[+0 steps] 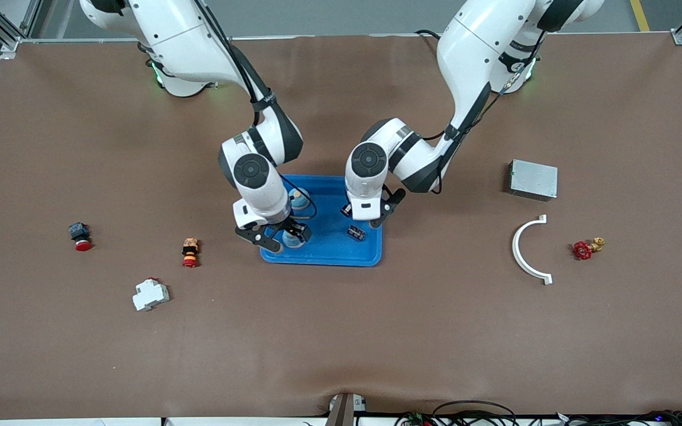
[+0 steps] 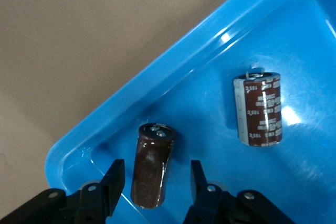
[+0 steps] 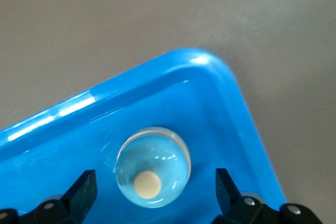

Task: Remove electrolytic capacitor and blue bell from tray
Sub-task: 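Grasp a capacitor with the left gripper while the right gripper grasps a bell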

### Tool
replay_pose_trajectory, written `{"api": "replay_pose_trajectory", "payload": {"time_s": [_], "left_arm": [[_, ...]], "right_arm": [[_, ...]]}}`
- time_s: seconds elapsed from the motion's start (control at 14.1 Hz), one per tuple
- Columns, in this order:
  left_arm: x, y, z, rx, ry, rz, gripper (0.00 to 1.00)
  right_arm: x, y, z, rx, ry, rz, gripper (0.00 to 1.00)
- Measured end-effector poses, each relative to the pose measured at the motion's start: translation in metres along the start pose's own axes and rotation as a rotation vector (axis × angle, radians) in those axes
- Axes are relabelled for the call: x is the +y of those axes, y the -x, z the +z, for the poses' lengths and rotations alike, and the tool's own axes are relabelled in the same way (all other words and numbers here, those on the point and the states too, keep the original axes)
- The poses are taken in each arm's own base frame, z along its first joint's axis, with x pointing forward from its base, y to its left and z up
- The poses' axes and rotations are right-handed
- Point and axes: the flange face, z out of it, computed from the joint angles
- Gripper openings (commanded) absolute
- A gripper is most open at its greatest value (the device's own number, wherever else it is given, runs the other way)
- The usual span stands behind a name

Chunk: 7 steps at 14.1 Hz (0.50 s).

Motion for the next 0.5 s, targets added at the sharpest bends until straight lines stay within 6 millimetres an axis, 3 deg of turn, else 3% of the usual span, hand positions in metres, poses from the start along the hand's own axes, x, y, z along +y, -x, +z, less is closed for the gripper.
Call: {"api": "replay_pose_trajectory", "payload": {"time_s": [0.07, 0.14, 0.5], "left_arm": [[-0.0007, 0.0013, 0.001, 0.0, -0.005, 0.002, 0.1], [-0.0017, 0.0022, 0.0019, 0.003, -0.014, 0.005, 0.0], [-0.0088, 0.0102, 0.0028, 0.043, -0.093, 0.047, 0.0]], "right_arm": [[-0.0028, 0.0024, 0.0034, 0.0, 0.002, 0.002, 1.0], [-0.0039, 0.003, 0.0051, 0.0, 0.003, 0.001, 1.0], [-0.0024, 0.0003, 0.0072, 0.002, 0.007, 0.005, 1.0]]}}
